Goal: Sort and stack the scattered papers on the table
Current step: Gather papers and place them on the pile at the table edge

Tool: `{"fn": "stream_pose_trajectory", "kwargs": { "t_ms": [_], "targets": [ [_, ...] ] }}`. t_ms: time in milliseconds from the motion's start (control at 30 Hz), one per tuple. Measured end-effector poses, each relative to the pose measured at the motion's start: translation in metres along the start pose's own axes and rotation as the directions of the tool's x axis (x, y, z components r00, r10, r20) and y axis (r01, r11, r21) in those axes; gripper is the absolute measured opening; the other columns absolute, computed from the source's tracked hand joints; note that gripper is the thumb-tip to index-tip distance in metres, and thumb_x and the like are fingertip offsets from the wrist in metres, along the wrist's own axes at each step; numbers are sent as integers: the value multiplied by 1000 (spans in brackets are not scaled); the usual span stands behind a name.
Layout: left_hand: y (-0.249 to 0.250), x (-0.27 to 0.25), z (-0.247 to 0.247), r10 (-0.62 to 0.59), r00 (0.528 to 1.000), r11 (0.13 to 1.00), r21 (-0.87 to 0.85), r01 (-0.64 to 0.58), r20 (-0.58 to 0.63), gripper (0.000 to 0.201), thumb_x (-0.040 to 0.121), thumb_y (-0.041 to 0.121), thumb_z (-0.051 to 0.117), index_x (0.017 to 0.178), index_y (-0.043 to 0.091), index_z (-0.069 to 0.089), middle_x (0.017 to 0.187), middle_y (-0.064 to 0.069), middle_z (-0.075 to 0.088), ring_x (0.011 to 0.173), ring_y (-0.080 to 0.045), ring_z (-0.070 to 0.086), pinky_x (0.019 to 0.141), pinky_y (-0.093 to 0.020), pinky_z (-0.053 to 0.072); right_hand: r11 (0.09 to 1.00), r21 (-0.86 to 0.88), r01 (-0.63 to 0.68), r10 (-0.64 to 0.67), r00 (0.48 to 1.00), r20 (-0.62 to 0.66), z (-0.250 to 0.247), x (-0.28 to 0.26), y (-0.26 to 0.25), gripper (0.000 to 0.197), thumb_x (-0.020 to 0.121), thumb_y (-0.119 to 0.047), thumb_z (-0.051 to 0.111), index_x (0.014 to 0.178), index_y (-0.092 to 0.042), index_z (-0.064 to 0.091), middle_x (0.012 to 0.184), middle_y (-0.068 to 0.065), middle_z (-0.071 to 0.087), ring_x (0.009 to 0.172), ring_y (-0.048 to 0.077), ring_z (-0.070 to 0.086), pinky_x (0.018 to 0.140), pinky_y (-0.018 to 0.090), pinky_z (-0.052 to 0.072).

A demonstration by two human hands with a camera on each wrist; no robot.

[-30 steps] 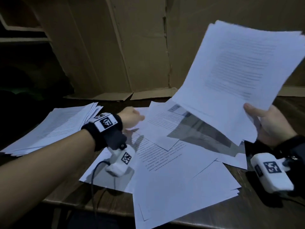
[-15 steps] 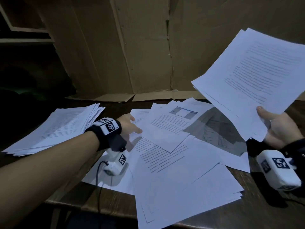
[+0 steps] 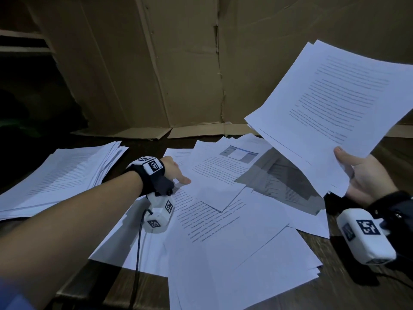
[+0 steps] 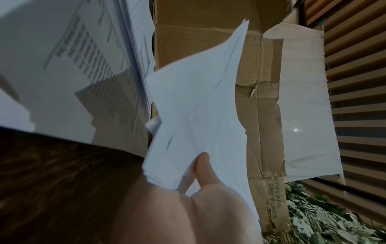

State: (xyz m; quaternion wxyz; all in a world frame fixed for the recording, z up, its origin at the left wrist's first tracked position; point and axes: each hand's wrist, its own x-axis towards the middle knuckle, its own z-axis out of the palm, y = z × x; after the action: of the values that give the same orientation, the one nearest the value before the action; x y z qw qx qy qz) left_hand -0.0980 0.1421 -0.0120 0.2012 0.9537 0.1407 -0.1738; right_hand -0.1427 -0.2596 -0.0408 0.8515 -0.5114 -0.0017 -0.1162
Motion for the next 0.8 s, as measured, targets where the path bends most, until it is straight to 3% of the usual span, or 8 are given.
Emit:
{"fn": "stream_pose_trajectory", "kwargs": {
  "t_ms": [200,333,433,500,600,700,800],
  "targets": [
    [3,9,-3,3,1000,998,-56,-2,17,79,75,33,84,138,2,47,131,-14,56,116,-32,58,103,-45,48,1000,5,6,-6,1000,-8,0,0,0,42,103,-5,44,144,-15,50,135,4,64,110,18,69,76,28,61],
    [1,11,-4,19,1000,992,-123,-17,10,101,61,32,92,143,5,40,137,-14,52,116,-33,58,101,-46,49,1000,5,19,-19,1000,-10,2,-2,-1,43,103,-4,43,145,-15,49,135,4,64,109,16,68,73,26,61],
    [1,13,-2,60,996,993,-100,-66,-62,80,73,24,86,140,9,45,135,-11,54,117,-31,56,99,-44,51,1000,-9,17,-17,1000,-4,2,-3,-1,43,103,-4,44,144,-16,49,135,4,64,110,17,68,79,29,61],
    [2,14,1,118,982,990,-54,-128,-150,66,74,19,85,132,14,53,130,-9,56,112,-30,58,88,-40,54,1000,-15,15,-15,1000,-1,2,-3,-1,43,103,-5,44,144,-16,50,135,5,64,111,18,68,80,30,61],
    [6,12,5,274,918,961,61,-268,-287,41,78,18,81,114,15,62,114,-5,61,99,-25,59,76,-33,49,999,-30,13,-13,1000,-6,3,-4,-2,43,103,-5,44,144,-16,49,133,5,64,110,19,68,79,30,61],
    [11,9,6,275,883,945,-65,-322,-380,14,86,13,64,99,14,59,101,-10,65,84,-26,61,64,-31,46,1000,-16,17,-17,1000,11,4,-5,-2,43,103,-4,43,145,-15,48,132,3,65,108,17,68,73,26,61],
    [9,6,2,254,904,931,-164,-325,-345,13,95,16,56,107,12,53,100,-9,62,90,-28,60,67,-32,47,1000,-8,21,-21,1000,-1,4,-3,-2,43,103,-4,43,145,-15,48,135,4,64,109,16,68,74,25,61]
  ]
}}
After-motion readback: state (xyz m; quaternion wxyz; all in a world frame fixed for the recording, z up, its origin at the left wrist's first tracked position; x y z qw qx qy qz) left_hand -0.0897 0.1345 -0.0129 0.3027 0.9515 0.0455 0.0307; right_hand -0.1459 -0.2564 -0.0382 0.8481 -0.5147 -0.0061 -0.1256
